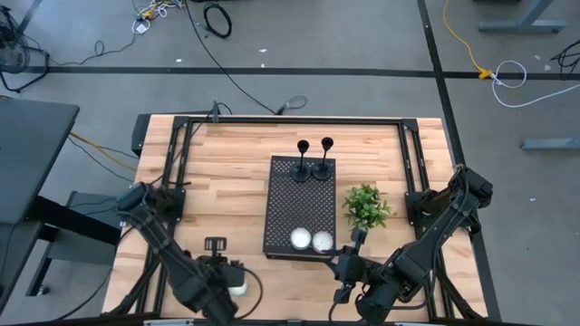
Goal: Pick & Place candle stick holders
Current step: Put the white candle on the shelf aligned with the other white candles
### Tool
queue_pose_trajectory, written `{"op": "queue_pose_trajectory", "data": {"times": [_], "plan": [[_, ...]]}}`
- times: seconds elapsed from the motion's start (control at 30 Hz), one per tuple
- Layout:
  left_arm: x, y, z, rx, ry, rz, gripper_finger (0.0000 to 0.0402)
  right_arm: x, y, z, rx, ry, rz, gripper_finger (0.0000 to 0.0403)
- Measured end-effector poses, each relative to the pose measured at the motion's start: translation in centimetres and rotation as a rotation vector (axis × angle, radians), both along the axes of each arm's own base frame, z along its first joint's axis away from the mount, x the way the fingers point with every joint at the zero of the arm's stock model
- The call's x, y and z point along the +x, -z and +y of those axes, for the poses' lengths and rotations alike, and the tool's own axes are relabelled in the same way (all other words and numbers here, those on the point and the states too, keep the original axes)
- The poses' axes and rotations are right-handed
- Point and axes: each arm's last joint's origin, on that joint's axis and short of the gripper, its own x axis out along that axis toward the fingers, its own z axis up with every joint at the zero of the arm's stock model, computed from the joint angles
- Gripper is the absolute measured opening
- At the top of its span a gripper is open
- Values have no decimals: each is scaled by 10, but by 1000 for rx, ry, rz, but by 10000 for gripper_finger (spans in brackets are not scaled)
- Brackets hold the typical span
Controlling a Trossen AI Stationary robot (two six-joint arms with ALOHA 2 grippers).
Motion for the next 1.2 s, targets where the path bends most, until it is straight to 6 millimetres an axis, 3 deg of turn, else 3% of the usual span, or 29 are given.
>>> {"op": "queue_pose_trajectory", "data": {"times": [0.23, 0.4, 0.57, 1.0, 1.2], "plan": [[-7, 21, -10, -55, 1, -19, 21, 3, -2, 3, 38, -4, -33, 86], [-5, 28, -17, -94, -2, -77, 4, 6, -4, 8, 158, -62, -12, 86], [0, 29, -19, -135, -2, -90, 17, 6, -6, 16, 309, -98, -12, 86], [15, 31, -17, -180, 122, -121, 6, -1, -6, 23, 308, -112, -23, 86], [17, 69, -6, -174, 111, -60, 10, -1, -6, 23, 304, -115, -22, 86]]}}
